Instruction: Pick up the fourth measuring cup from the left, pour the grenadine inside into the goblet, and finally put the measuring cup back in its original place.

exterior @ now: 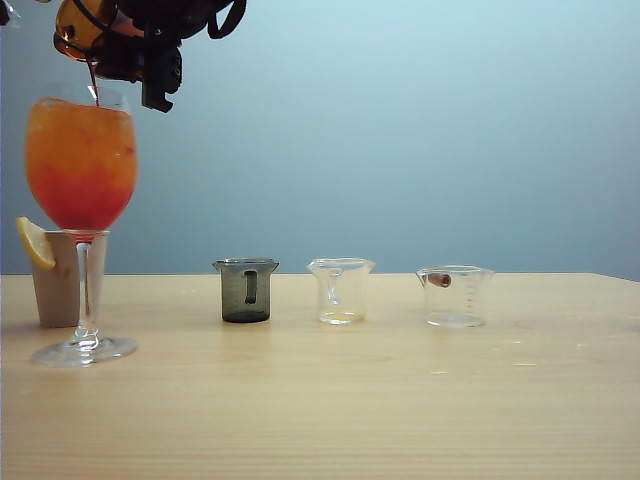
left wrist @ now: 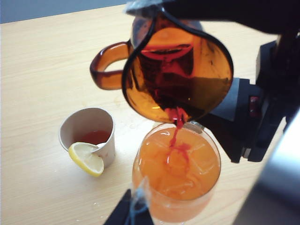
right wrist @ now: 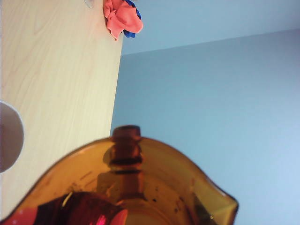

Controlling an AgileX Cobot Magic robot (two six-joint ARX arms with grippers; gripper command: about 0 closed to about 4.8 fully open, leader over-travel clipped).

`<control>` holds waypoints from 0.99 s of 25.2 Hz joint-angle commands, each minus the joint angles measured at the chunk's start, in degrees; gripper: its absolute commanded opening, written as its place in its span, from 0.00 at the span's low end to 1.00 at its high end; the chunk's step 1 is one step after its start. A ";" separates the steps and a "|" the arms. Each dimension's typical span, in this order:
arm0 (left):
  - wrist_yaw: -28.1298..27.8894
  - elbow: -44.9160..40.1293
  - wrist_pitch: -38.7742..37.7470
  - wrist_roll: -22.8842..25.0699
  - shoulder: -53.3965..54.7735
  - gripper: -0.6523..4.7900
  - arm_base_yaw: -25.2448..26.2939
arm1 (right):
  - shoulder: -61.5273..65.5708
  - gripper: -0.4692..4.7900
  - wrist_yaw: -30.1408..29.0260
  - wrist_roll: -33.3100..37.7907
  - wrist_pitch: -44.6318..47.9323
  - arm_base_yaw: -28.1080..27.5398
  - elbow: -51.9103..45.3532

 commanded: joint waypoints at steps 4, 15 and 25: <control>0.17 0.17 0.48 0.26 -0.11 0.11 -0.02 | -0.37 0.57 0.09 -1.51 1.42 0.17 0.46; 0.20 0.17 0.48 0.26 -0.11 0.11 -0.02 | -0.37 0.57 0.26 -5.16 1.64 0.15 0.46; 0.17 0.17 0.48 0.26 -0.11 0.11 -0.02 | -0.37 0.57 0.24 -9.70 2.01 0.17 0.46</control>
